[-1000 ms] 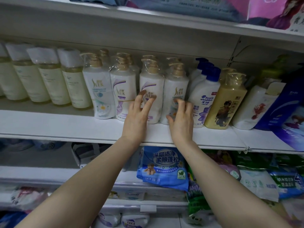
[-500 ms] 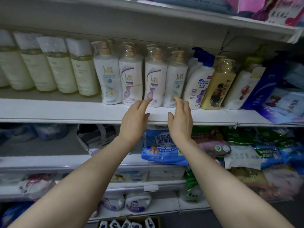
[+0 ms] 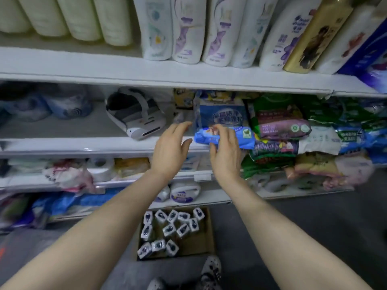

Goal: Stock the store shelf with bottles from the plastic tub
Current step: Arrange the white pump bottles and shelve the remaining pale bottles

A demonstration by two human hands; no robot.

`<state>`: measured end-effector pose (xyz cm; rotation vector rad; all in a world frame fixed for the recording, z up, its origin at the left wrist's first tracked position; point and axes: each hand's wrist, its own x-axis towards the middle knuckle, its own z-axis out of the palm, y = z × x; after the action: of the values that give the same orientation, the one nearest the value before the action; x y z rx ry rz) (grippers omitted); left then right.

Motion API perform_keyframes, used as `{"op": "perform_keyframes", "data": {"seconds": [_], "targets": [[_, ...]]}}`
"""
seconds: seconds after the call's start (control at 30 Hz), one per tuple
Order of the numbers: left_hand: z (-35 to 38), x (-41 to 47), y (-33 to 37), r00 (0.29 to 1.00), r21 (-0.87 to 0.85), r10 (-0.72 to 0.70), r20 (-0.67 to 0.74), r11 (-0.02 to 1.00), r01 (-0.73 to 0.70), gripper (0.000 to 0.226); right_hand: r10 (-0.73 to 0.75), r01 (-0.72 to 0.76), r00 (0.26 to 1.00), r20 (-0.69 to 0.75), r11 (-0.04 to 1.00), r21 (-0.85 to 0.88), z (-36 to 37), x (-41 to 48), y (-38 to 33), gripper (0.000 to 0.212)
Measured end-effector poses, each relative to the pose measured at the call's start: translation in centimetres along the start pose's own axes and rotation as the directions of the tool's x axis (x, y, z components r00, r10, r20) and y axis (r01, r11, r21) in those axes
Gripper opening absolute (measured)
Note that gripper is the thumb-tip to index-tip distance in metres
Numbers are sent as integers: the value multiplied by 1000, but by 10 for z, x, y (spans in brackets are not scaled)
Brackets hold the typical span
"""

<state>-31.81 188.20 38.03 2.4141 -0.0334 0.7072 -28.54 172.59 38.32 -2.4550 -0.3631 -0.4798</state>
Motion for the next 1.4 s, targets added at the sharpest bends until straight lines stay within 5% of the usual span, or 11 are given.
{"op": "perform_keyframes", "data": {"seconds": [0.33,0.67,1.03,1.4], "targets": [[50,-90,-58,960,-14,-229,160,972,235,44,47,-57,967,252,998,30,76,-85,44,48],[122,-205,-121,836,67,-468,287,880,470,41,112,-134,854,508,991,8,162,-177,127,45],[220,-302,-170,724,140,-551,415,825,547,43,199,-219,754,626,975,-45,233,-250,216,46],[318,-362,-229,677,231,-574,460,814,533,51,157,-115,680,716,988,-108,327,-293,293,51]]}}
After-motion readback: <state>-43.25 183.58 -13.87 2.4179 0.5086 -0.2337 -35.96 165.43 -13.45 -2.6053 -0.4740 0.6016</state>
